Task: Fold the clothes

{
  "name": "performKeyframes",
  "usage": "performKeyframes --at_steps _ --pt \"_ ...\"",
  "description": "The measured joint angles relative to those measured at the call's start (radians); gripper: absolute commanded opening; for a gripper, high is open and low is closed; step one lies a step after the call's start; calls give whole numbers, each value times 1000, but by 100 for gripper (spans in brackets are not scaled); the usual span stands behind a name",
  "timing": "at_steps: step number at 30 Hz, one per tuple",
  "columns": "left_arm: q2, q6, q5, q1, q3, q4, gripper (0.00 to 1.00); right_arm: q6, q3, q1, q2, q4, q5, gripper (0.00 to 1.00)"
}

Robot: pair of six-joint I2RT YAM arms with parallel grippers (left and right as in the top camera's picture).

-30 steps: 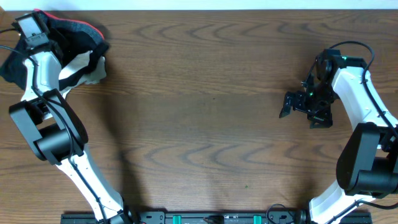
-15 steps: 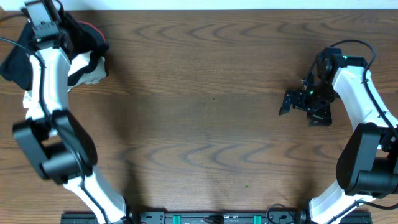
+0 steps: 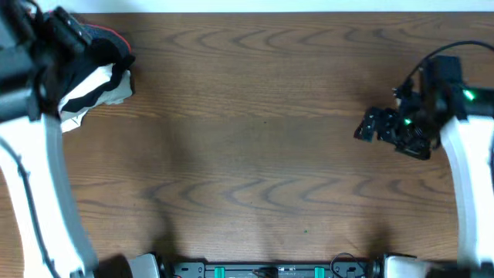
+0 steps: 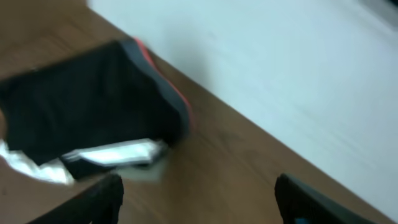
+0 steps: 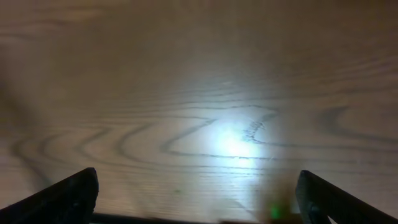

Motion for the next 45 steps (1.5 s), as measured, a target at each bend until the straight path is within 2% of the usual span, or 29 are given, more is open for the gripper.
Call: performKeyframes --at_steps 9,17,24,28,30,31,32,39,45 --pt "-276 93 328 0 0 -167 80 -1 3 19 -359 -77 -2 99" --pt "-541 211 414 0 -4 -328 80 -1 5 19 -583 -107 -2 99" --pt "-829 285 523 0 -120 -341 80 -1 5 19 -751 -109 -1 95" --pt "-943 301 575 0 -224 -333 80 -1 6 19 -848 -91 5 97" --pt "-975 304 593 0 -271 -326 80 0 7 19 -888 -86 11 99" --pt "-988 304 600 0 -295 -326 84 -1 8 19 -907 -85 16 99" --pt "-996 306 605 0 -317 -326 98 -1 8 19 -922 -85 19 99" --pt "-999 307 620 0 -422 -327 98 -1 11 19 -933 -84 30 99" --pt "-999 307 623 0 -433 -326 98 -1 10 19 -933 -84 69 99"
